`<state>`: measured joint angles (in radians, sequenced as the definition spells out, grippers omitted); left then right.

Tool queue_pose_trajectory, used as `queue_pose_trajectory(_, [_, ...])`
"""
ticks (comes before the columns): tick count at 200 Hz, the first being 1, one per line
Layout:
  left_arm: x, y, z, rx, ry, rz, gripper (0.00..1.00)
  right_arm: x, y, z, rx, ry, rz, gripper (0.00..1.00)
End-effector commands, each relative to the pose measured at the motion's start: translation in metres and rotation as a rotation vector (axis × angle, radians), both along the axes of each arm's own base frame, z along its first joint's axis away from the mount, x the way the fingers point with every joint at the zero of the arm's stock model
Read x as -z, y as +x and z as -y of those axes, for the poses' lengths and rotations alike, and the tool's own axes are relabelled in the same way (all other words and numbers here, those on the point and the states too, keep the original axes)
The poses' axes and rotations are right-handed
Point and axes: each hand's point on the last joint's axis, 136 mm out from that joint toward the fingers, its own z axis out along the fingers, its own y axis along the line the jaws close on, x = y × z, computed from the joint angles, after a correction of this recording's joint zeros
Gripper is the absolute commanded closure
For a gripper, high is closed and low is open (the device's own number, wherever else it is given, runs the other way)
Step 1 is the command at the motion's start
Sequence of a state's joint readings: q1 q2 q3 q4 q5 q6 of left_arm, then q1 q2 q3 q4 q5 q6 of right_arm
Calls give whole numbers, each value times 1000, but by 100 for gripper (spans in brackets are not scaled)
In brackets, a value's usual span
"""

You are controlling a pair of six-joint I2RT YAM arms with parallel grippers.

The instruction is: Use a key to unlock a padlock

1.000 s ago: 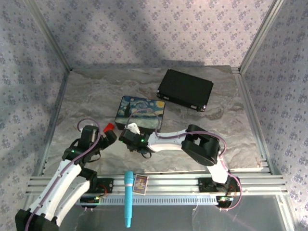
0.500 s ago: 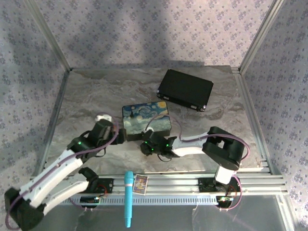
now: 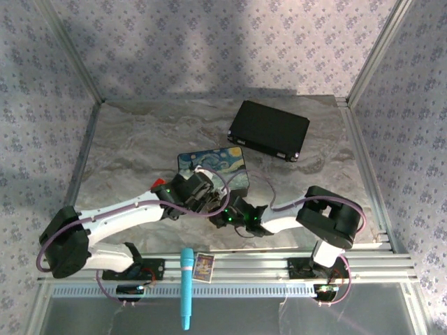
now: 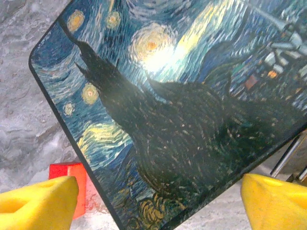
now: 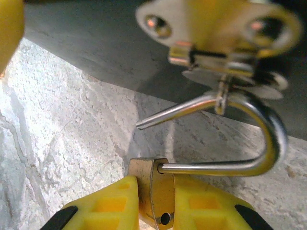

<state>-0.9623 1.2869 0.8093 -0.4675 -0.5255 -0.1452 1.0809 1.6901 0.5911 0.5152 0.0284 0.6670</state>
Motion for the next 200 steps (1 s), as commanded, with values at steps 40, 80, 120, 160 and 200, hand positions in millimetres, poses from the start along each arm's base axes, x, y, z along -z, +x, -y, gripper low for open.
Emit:
queue_pose_trajectory(40, [20, 9, 2, 37, 153, -44, 32, 9, 7, 19, 91, 54, -8, 90])
queue_pose_trajectory(80, [31, 9, -2, 39, 213, -77, 46, 11, 4, 18, 88, 116, -35, 90])
queue_pose_trajectory(120, [42, 4, 0, 58, 240, -136, 50, 11, 10, 28, 153, 174, -41, 96])
queue_pose_trajectory(160, [51, 1, 2, 66, 269, -182, 58, 4, 15, 32, 208, 237, -48, 99])
queue_pose_trajectory(200, [52, -2, 7, 89, 283, -215, 68, -1, 21, 27, 283, 329, -78, 100])
